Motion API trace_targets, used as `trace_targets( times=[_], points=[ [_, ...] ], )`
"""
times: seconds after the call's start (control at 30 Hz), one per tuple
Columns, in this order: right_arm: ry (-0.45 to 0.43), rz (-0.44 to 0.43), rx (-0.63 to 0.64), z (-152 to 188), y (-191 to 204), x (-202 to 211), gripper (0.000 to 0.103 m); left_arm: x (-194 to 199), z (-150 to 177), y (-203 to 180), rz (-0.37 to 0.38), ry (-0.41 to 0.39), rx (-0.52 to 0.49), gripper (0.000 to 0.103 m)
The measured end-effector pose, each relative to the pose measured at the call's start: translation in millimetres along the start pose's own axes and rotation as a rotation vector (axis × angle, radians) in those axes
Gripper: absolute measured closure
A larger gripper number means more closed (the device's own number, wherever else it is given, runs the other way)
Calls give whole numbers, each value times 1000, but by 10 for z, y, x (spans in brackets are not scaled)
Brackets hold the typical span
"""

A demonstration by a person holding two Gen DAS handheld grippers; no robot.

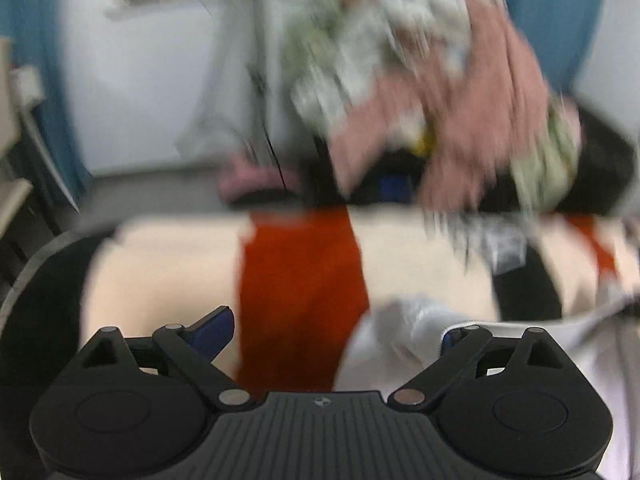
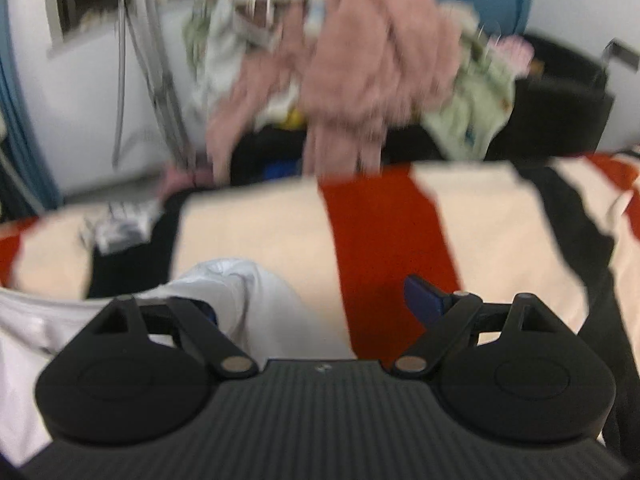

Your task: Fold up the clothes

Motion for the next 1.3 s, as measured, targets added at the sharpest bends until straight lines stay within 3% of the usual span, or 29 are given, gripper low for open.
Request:
trace_targets(
  times=[0.1, 0.17, 0.33, 0.47, 0.63, 0.93, 1.1, 1.3],
  points=[
    [151, -62, 30, 118, 115, -211, 15, -314, 80, -32, 8, 138, -69, 4],
    [151, -118, 27, 91, 220, -106, 15, -247, 68, -62, 51, 161, -81, 4],
    [92, -218, 24, 42, 460, 363, 15, 452, -15, -173, 140, 64, -81, 3],
    [-14, -250, 20, 130, 556, 998, 15, 1167, 96, -279, 137, -93, -83, 3],
    [-154, -305, -41, 426, 496, 1918, 15, 2158, 654, -373, 84, -220, -56, 3],
    [-362, -296, -60, 1522, 195, 3573, 15, 3875, 2135, -545, -6, -370, 80, 3],
    [-380, -292, -42, 2061, 54, 3672, 15, 4450, 2813, -615, -42, -422, 99, 3],
    [-400, -287, -14, 2616, -93, 3753, 15, 4621, 3236, -766, -74, -440, 84, 3]
  ],
)
Point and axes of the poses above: each gripper's, at about its wrist camera, not at the fingertips, and x roughly against the way its jaws point, y to its left, z to its underside, the point moved 9 cm from there along -x, roughly the way its jaws point, and after that the axes turned 7 degrees about -x, right-handed, at the moved point
